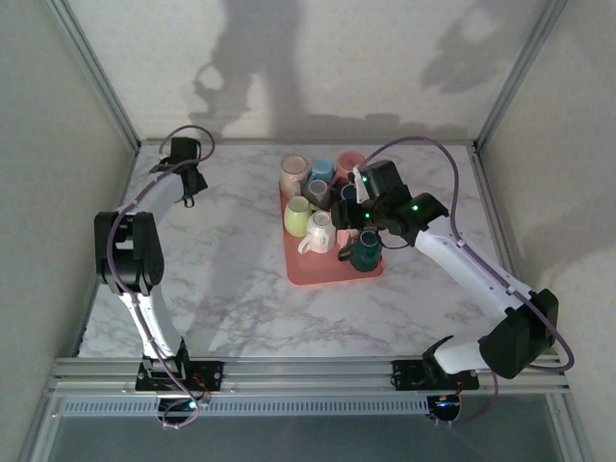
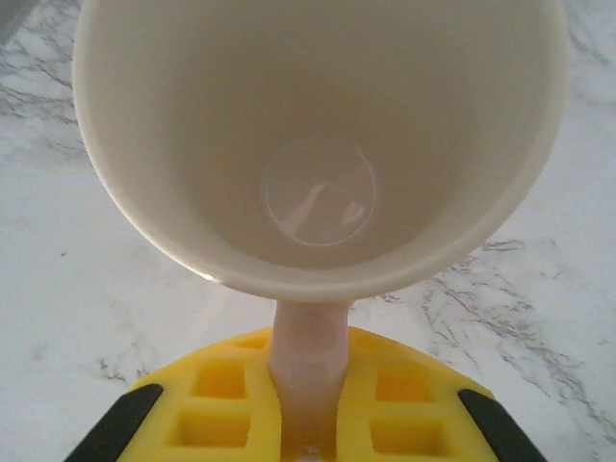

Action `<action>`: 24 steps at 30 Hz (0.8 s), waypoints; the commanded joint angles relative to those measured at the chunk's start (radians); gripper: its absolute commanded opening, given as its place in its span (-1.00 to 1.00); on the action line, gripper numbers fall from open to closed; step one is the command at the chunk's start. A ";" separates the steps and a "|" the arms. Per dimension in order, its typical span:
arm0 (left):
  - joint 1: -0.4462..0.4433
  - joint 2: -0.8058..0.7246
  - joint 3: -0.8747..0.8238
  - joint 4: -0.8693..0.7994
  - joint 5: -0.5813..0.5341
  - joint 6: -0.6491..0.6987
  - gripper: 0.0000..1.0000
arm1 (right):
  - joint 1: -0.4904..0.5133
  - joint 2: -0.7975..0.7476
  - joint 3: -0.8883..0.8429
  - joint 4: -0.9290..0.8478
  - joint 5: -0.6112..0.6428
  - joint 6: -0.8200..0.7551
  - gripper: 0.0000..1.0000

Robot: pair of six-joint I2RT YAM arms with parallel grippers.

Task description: Turn the mug right side up

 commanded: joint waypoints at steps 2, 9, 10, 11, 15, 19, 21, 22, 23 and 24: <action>0.015 0.038 0.069 0.015 0.013 0.030 -1.00 | -0.007 0.011 0.033 -0.012 -0.022 -0.017 0.22; 0.020 0.061 0.068 0.012 0.022 0.031 -1.00 | -0.007 0.018 0.036 -0.012 -0.029 -0.013 0.22; 0.020 0.059 0.067 0.012 0.023 0.031 -0.93 | -0.007 0.018 0.036 -0.011 -0.030 -0.012 0.22; 0.020 0.057 0.065 0.012 0.022 0.031 -0.83 | -0.007 0.019 0.036 -0.010 -0.032 -0.011 0.23; 0.020 0.043 0.054 0.016 0.013 0.033 -0.41 | -0.008 0.021 0.038 -0.012 -0.033 -0.009 0.24; 0.019 0.020 0.038 0.020 0.026 0.033 -0.18 | -0.007 0.012 0.037 -0.016 -0.027 -0.007 0.24; 0.019 -0.001 0.022 0.023 0.033 0.031 -0.10 | -0.008 0.005 0.034 -0.020 -0.020 -0.006 0.25; 0.019 -0.017 0.009 0.027 0.036 0.028 -0.08 | -0.008 0.002 0.031 -0.022 -0.015 -0.004 0.25; 0.016 -0.035 -0.008 0.030 0.044 0.027 -0.06 | -0.009 -0.003 0.028 -0.026 -0.008 -0.002 0.25; 0.016 -0.053 -0.024 0.034 0.056 0.025 -0.06 | -0.009 -0.009 0.025 -0.030 -0.001 0.000 0.25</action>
